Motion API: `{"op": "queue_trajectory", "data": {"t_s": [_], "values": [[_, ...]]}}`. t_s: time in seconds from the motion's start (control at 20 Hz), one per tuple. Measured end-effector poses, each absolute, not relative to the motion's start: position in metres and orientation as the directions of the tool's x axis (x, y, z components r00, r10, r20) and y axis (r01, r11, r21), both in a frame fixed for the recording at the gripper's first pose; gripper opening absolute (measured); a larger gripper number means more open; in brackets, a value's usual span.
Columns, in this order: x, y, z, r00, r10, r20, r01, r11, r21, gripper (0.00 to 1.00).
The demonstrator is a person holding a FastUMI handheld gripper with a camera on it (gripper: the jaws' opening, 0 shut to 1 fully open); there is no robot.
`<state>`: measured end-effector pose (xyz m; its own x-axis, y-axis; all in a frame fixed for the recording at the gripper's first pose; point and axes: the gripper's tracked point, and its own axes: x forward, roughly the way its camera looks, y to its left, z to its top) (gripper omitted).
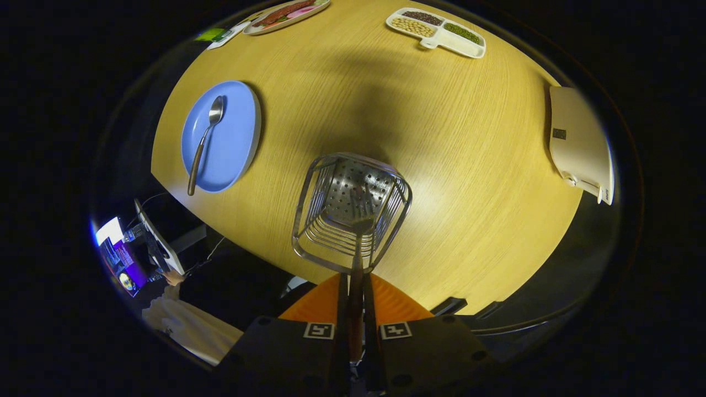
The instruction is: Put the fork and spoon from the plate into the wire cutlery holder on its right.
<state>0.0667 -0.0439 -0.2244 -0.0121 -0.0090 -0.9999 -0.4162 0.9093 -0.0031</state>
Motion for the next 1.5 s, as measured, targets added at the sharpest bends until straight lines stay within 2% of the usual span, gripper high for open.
{"op": "queue_trajectory", "data": {"t_s": [0.1, 0.2, 0.25, 0.3, 0.35, 0.45, 0.55, 1.0, 1.35, 1.5], "values": [[0.075, -0.037, -0.215, 0.027, 0.025, -0.999, -0.395, 0.919, 0.012, 0.18], [0.082, -0.034, -0.204, 0.070, 0.047, -0.996, -0.383, 0.924, 0.016, 0.35], [0.083, -0.031, -0.200, 0.089, 0.064, -0.994, -0.384, 0.923, 0.025, 0.37], [0.084, -0.028, -0.194, 0.111, 0.081, -0.990, -0.385, 0.923, 0.032, 0.44], [0.086, -0.025, -0.188, 0.141, 0.094, -0.986, -0.385, 0.922, 0.033, 0.66], [0.089, -0.019, -0.177, 0.217, 0.122, -0.969, -0.383, 0.923, 0.031, 0.86], [0.088, -0.011, -0.167, 0.296, 0.145, -0.944, -0.415, 0.910, 0.010, 1.00], [0.047, 0.060, -0.119, 0.524, 0.307, -0.795, -0.492, 0.871, 0.012, 1.00], [0.028, 0.146, -0.143, 0.548, 0.407, -0.731, -0.504, 0.858, 0.100, 1.00], [0.045, 0.158, -0.158, 0.620, 0.351, -0.702, -0.457, 0.888, 0.040, 1.00]]}}
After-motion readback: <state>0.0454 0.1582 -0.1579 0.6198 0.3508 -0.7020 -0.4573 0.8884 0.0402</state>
